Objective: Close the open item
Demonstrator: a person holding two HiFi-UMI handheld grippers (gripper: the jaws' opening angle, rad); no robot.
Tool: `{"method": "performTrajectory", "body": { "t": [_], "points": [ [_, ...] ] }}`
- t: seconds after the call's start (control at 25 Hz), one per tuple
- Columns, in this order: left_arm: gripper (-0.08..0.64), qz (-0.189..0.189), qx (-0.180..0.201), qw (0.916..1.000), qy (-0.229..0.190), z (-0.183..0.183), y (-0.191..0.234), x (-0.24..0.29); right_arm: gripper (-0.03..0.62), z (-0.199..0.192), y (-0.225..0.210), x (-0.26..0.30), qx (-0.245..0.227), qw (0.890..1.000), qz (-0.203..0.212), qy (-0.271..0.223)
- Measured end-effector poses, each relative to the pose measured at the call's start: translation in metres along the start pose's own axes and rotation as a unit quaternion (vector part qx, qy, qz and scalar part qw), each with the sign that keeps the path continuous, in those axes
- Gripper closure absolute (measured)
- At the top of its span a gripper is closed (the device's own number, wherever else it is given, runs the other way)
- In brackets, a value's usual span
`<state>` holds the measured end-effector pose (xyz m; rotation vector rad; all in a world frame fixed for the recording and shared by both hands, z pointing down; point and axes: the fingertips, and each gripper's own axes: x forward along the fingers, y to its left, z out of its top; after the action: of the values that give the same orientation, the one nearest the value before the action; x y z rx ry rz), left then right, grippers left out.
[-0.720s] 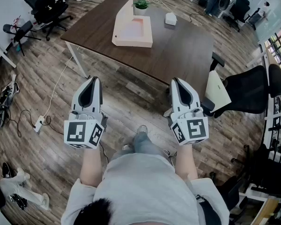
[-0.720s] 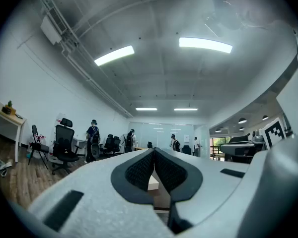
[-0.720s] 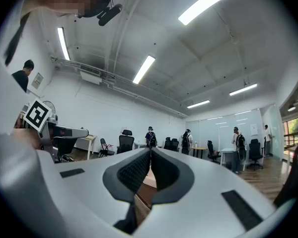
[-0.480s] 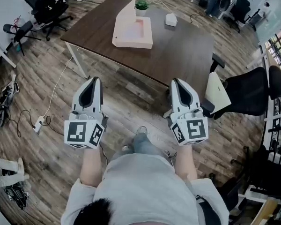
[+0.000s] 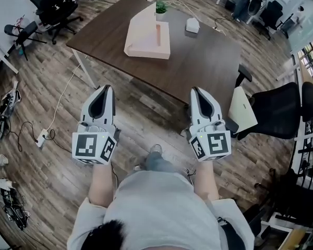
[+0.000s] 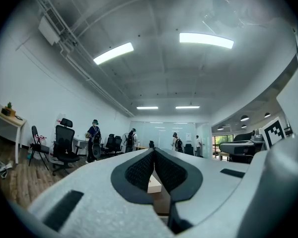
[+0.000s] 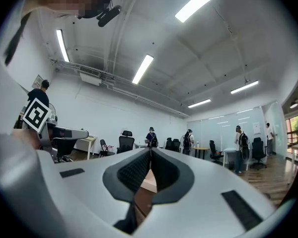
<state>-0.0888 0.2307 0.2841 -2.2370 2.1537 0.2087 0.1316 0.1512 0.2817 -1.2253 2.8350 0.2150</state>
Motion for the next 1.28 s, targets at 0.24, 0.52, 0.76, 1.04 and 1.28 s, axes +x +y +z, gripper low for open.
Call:
{"method": "performTrajectory", "body": {
  "t": [0.24,0.52,0.76,1.04,1.28],
  "points": [
    [0.551,0.007,0.007,0.9999,-0.003,-0.001,-0.006,0.042,0.578,-0.004,-0.03,0.032,0.01,1.0,0.018,-0.007],
    [0.551,0.026,0.019,0.9994,-0.008,-0.001,-0.011,0.094,0.578,-0.009,-0.066,0.077,0.013,0.999,0.047,-0.018],
    [0.551,0.038,0.026,0.9989,-0.011,-0.004,-0.025,0.124,0.578,-0.018,-0.091,0.097,0.015,0.997,0.075,-0.022],
    [0.551,0.045,0.032,0.9984,0.006,-0.012,-0.031,0.147,0.578,-0.031,-0.113,0.112,0.032,0.996,0.081,-0.018],
    [0.551,0.038,0.032,0.9985,0.02,-0.023,-0.021,0.172,0.578,-0.042,-0.122,0.134,0.04,0.996,0.074,-0.009]
  ]
}}
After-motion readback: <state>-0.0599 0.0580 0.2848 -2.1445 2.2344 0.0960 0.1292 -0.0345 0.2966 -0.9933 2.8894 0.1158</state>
